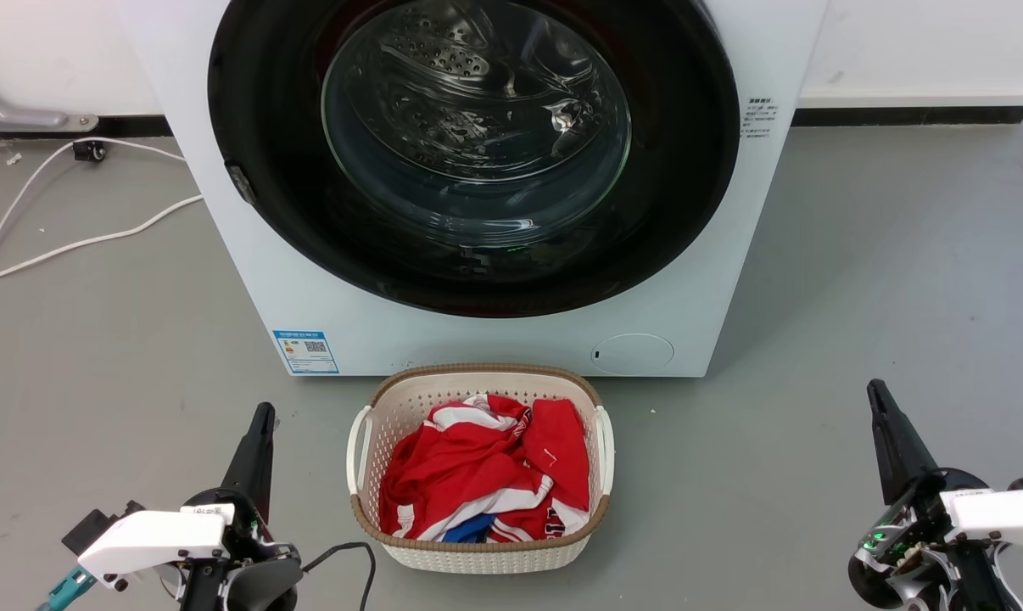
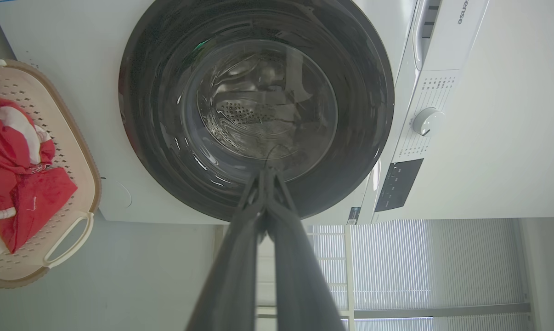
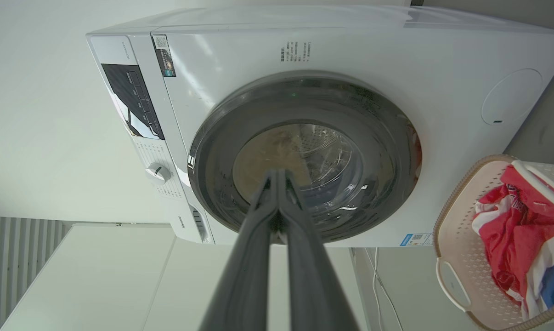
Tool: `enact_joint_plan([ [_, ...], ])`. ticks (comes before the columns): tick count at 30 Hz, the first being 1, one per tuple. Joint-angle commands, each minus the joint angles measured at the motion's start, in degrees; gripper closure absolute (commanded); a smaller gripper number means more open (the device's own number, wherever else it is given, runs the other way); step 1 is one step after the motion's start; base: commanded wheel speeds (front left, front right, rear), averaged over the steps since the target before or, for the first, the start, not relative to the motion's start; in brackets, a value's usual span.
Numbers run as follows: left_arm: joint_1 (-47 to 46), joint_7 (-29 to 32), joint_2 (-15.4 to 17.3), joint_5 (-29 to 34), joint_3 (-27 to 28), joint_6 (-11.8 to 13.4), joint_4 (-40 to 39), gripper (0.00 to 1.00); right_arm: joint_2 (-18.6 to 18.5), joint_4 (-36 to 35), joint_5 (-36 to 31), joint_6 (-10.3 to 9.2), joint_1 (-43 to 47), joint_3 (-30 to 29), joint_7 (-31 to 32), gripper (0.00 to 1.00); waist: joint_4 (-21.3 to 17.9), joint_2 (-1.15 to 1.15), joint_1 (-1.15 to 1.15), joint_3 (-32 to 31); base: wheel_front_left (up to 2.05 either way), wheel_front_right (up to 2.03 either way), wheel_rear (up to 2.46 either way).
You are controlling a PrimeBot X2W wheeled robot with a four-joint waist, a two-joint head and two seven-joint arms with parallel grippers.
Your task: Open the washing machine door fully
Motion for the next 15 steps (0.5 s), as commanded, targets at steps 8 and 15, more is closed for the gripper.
enact_joint_plan([
  [8,1.39,-0.65,-0.18,0.11,-0.52,0.03,1.08,0.00,0.13,1.31,-0.26,-0.01,1.52,0.16,-0.59,0.00,0.00,0.00,0.00,0.01,0.00,0.00,0.00],
  [15,1.81,-2.68,-0.17,3.53,-0.32,0.06,-0.05,0.00,0.15,0.34,-3.82,-0.01,2.30,-0.49,-2.60,0.00,0.02,0.00,0.00,0.05,0.00,0.00,0.00],
])
